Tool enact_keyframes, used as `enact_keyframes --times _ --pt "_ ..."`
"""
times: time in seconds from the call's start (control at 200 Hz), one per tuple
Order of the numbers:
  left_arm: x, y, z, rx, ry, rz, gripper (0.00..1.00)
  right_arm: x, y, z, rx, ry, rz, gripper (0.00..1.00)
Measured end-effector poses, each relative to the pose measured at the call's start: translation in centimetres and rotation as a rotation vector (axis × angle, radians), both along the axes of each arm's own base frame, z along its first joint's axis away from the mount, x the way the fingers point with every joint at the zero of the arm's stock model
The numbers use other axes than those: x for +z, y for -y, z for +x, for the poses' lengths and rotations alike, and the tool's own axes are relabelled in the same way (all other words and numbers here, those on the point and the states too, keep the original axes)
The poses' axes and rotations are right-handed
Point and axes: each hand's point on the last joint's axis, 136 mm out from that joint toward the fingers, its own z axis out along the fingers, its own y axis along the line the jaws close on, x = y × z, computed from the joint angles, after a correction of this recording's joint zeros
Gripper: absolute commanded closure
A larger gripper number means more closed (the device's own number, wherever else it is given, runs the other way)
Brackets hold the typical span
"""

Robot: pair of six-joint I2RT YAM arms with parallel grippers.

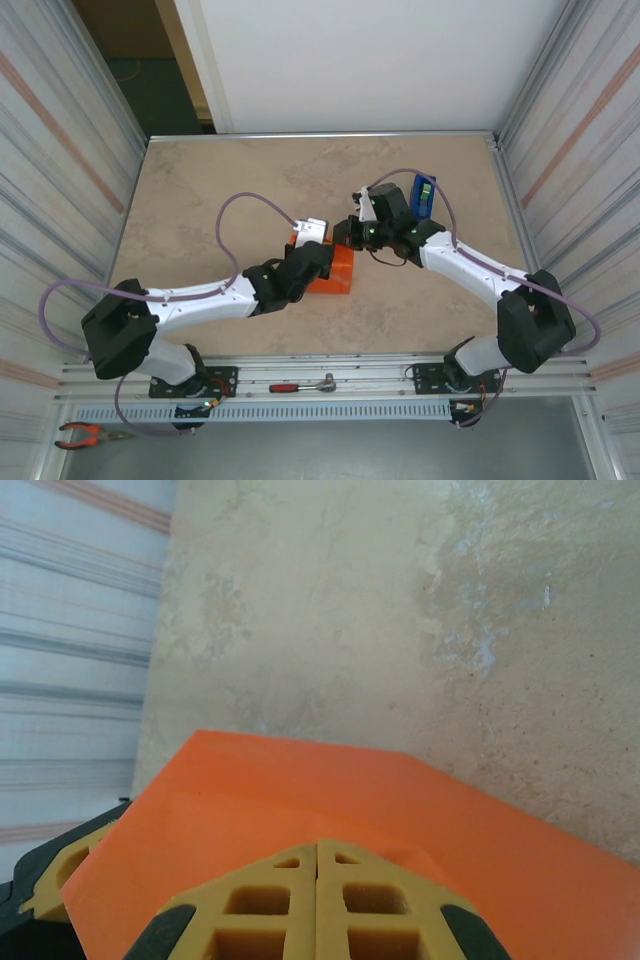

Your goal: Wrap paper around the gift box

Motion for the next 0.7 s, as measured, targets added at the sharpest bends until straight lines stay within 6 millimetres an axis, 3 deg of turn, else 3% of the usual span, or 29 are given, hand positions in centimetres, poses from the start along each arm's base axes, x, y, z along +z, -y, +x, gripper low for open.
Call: enact_keyframes --times 0.16,0.266,0.441,0.511,0.606,0.701 --pt "1.1 -0.3 -0.5 -0.057 -0.054 -0.037 0.57 -0.2 0.1 -0.2 -0.002 0.025 0.019 1.00" --pt "2.1 -2.4 -0.5 -0.087 -0.137 -0.068 0.56 -0.1 0.1 -0.2 -0.003 0.044 0.030 1.00" --pt "8.7 -6.3 2.6 -0.075 -0.140 -0.253 0.56 -0.1 0.2 0.0 -0.013 0.063 0.038 1.00" --pt "10.3 -7.4 4.3 -0.072 -0.136 -0.310 0.57 -0.1 0.2 0.0 -0.015 0.069 0.042 1.00" --pt "10.0 -7.1 5.8 -0.098 -0.182 -0.336 0.62 0.0 0.2 0.1 -0.016 0.075 0.046 1.00" --pt "7.2 -5.3 6.7 -0.155 -0.278 -0.317 0.67 -0.1 0.2 0.0 -0.017 0.076 0.049 1.00"
